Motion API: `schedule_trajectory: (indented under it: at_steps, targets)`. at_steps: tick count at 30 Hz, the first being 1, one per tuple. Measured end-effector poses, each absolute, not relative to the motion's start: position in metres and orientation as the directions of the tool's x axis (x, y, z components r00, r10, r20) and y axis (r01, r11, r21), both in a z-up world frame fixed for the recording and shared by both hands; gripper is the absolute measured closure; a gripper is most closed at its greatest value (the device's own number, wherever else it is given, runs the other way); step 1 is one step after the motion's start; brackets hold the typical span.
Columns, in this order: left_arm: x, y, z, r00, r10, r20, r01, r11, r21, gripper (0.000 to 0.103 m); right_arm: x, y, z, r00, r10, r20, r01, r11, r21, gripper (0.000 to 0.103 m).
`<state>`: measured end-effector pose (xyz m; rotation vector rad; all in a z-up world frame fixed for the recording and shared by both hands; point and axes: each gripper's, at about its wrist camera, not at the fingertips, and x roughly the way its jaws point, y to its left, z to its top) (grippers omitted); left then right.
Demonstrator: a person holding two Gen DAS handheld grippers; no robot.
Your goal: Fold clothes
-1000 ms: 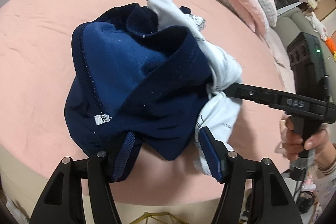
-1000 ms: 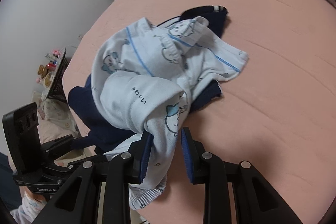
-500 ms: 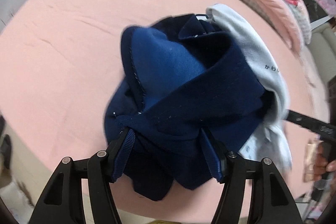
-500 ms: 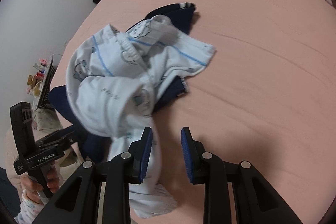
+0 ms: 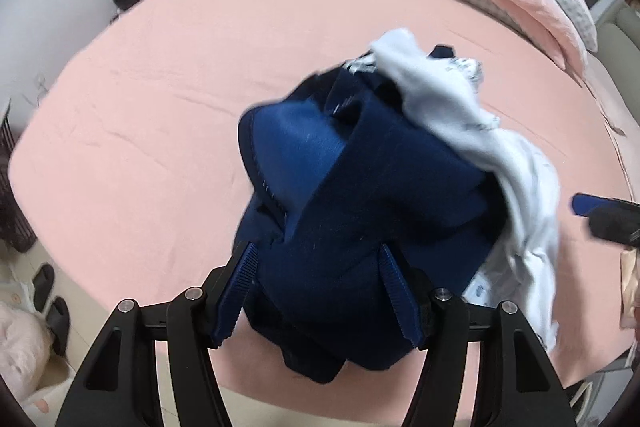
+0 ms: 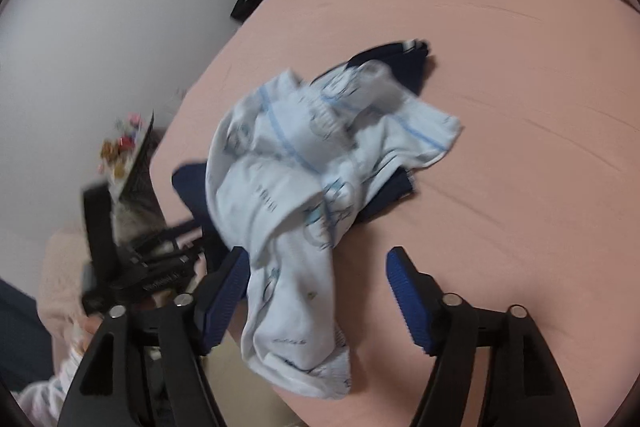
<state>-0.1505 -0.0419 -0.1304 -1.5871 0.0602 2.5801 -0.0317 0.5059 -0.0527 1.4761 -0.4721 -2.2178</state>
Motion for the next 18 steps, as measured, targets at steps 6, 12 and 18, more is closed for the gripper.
schedule_trajectory:
  at_steps: [6, 12, 18]
  targets:
    - [-0.146, -0.036, -0.101, -0.504, 0.103, -0.857, -0.168, -0.986, -0.019, 0.042, -0.020, 0.466, -0.063, -0.296, -0.474, -0.830, 0.269, -0.874, 0.403, 0.031]
    - [-0.140, -0.006, -0.097, -0.503, 0.164, -0.849, -0.300, -0.954, -0.006, 0.039, -0.012, 0.441, -0.072, -0.271, -0.426, -0.863, 0.348, -0.879, 0.325, 0.031]
    - [-0.138, 0.021, -0.111, -0.459, 0.198, -0.866, -0.395, -0.919, -0.001, 0.039, -0.012, 0.438, -0.090, -0.253, -0.374, -0.892, 0.324, -0.902, 0.286, 0.031]
